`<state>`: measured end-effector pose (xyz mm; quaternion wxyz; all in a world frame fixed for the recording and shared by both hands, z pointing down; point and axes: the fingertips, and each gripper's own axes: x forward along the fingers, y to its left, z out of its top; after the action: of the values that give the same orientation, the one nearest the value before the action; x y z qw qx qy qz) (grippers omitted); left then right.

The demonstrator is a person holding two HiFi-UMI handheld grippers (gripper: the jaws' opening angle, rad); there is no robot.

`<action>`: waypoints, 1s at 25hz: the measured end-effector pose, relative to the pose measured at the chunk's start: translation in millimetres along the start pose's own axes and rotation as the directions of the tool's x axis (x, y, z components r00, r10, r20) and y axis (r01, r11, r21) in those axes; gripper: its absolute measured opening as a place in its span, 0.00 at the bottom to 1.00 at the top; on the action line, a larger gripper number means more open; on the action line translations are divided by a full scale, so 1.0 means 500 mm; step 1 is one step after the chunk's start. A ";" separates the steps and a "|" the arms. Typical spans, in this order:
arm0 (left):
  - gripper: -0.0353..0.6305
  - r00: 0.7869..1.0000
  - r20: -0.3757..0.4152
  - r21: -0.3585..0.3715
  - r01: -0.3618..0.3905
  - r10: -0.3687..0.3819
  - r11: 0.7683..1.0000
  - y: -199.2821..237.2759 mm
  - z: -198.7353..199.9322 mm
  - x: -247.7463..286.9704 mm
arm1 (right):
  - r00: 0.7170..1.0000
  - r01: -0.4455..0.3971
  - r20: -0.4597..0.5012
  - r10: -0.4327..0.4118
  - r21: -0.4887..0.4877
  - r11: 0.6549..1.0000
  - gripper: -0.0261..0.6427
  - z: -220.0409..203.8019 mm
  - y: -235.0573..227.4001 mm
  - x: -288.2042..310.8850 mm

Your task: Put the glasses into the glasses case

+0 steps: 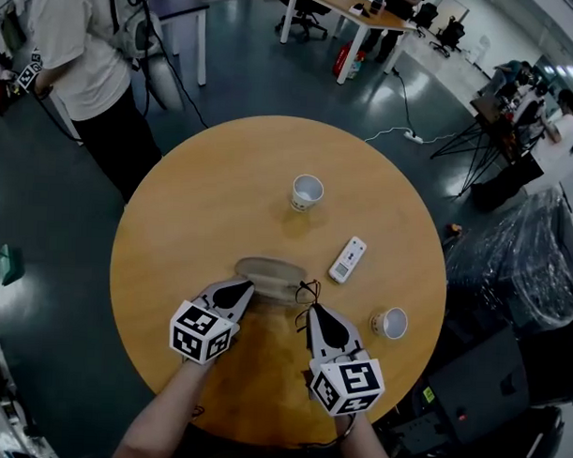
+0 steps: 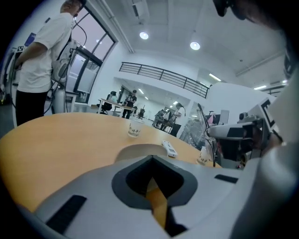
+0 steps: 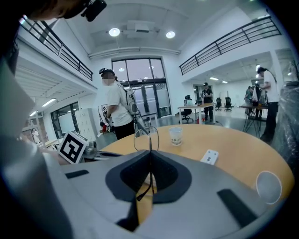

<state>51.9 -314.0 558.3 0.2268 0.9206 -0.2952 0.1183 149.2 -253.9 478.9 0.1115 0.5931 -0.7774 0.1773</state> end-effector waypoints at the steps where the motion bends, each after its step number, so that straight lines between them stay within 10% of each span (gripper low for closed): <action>1: 0.06 1.000 0.008 -0.008 0.004 -0.004 1.000 0.000 0.001 0.001 | 1.000 -0.002 -0.005 0.002 -0.004 1.000 0.03 -0.001 -0.001 0.005; 13: 0.06 0.992 -0.117 -0.108 -0.060 0.047 0.992 0.017 -0.075 -0.016 | 0.984 -0.158 -0.112 0.137 -0.207 0.965 0.03 -0.023 0.044 0.036; 25: 0.06 0.987 -0.147 -0.123 -0.079 0.061 0.989 0.040 -0.108 -0.021 | 0.879 -0.453 -0.411 0.240 -0.569 0.687 0.03 -0.159 0.135 0.052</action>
<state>27.0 -296.9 608.5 0.3020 0.8822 -0.3173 0.1726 74.1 -228.6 551.5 0.3920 0.3223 -0.8617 0.0036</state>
